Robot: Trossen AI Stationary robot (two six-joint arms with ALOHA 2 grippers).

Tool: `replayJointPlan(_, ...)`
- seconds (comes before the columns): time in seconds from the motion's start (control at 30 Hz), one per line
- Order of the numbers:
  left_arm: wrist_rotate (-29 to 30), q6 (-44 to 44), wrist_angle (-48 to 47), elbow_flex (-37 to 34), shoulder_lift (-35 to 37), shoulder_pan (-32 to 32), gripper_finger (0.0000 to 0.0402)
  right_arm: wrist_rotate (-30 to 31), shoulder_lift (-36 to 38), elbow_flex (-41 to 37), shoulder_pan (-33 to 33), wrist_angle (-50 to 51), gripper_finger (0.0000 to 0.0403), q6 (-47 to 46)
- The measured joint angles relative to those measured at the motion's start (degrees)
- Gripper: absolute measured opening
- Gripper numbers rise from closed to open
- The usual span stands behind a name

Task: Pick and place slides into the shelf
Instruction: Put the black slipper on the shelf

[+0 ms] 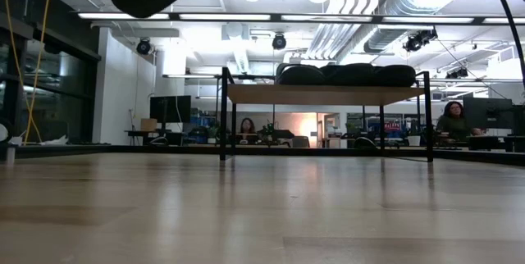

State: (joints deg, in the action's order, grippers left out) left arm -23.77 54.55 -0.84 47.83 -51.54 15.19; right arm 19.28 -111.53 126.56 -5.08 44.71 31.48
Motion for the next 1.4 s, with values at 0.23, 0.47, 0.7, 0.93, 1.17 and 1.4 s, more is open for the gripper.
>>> replayJointPlan(0.23,-5.8,-2.0,-0.3,0.1,1.4,9.1,0.0179,3.8,0.0,0.4,0.6,-0.2,0.0,-5.4)
replayJointPlan(0.47,-16.1,-2.9,-0.2,0.1,3.1,20.5,0.0177,7.8,0.2,2.4,1.5,0.1,0.0,-9.4)
replayJointPlan(0.7,-24.6,-2.4,3.2,0.1,3.4,29.7,0.0177,13.0,0.2,3.8,1.8,0.3,0.0,-11.0)
replayJointPlan(0.93,-28.9,-1.8,6.8,0.0,3.4,34.1,0.0177,20.2,0.2,3.8,2.3,0.4,0.0,-13.9)
replayJointPlan(1.17,-30.9,-1.1,7.8,0.0,3.4,36.0,0.0177,25.3,0.2,3.8,3.2,0.6,0.0001,-16.4)
replayJointPlan(1.4,-31.5,-1.7,7.6,-0.1,3.4,36.0,0.0177,26.2,0.2,3.8,4.0,1.5,0.0001,-17.4)
